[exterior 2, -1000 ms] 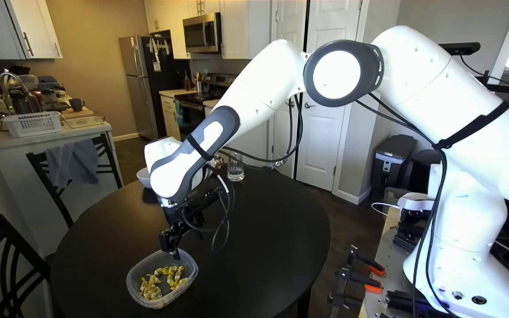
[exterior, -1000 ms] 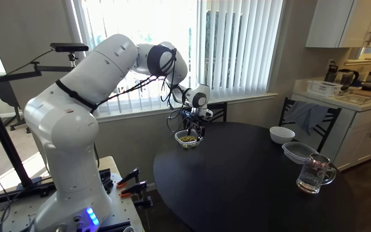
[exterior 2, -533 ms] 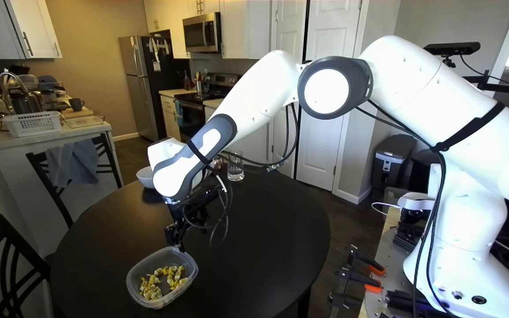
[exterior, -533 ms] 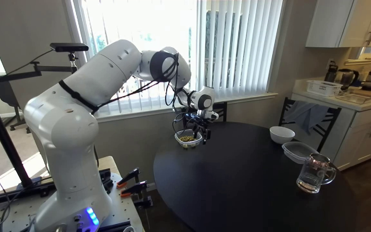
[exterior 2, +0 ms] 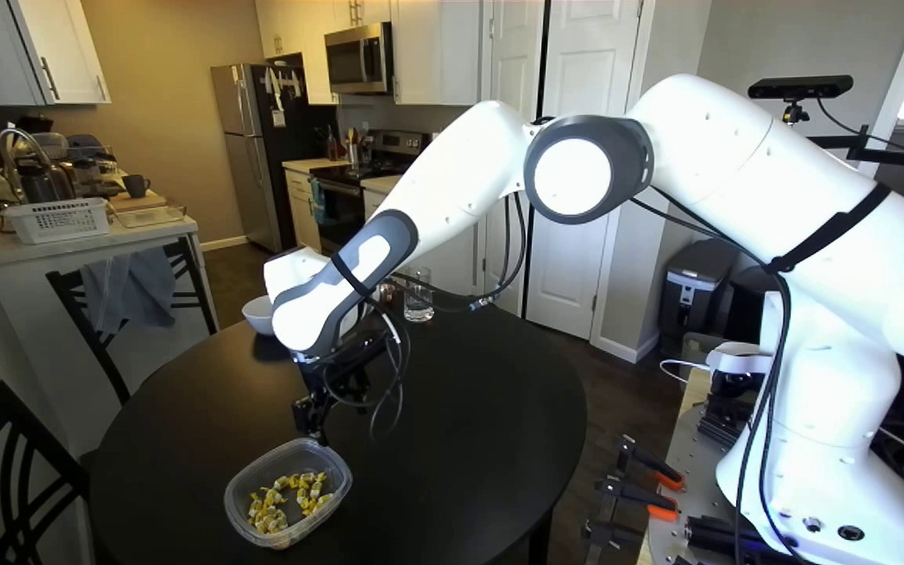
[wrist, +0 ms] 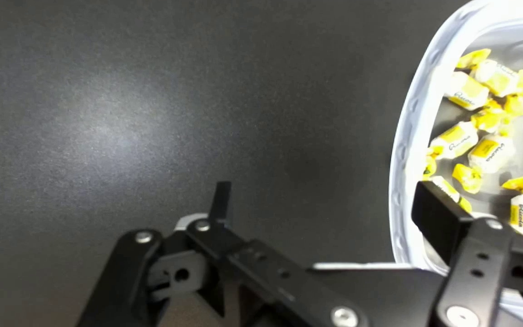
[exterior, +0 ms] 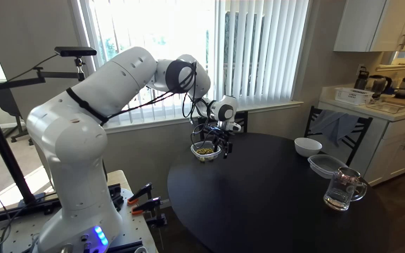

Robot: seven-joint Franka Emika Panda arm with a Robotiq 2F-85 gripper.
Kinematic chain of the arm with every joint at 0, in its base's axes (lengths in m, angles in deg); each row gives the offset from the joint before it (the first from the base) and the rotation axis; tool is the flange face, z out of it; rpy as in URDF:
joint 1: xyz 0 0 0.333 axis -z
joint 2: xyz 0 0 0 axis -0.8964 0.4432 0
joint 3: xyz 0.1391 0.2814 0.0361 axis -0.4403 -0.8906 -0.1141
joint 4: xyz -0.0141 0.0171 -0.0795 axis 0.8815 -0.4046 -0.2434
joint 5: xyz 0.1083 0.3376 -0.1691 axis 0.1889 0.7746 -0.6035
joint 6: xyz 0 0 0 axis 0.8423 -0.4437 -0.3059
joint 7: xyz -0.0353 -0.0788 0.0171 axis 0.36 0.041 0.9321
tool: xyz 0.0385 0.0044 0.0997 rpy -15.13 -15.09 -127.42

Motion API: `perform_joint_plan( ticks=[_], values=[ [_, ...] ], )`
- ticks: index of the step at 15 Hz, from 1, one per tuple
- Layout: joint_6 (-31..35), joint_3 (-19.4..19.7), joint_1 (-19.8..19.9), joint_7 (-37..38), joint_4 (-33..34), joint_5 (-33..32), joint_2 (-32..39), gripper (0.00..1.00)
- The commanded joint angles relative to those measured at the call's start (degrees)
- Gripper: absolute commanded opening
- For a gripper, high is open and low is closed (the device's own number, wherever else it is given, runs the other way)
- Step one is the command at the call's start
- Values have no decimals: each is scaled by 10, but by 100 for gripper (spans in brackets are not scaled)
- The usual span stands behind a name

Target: Pick up the clear lunch box and pour all the candy onto the table

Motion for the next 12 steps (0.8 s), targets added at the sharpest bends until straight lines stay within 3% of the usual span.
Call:
perform_joint_plan(
  ticks=[1, 5, 12],
  values=[
    [-18, -5, 2, 16, 15, -6, 7, 100],
    [-31, -38, 10, -13, 12, 11, 1, 100],
    [-41, -29, 0, 7, 32, -1, 20, 96]
  ],
)
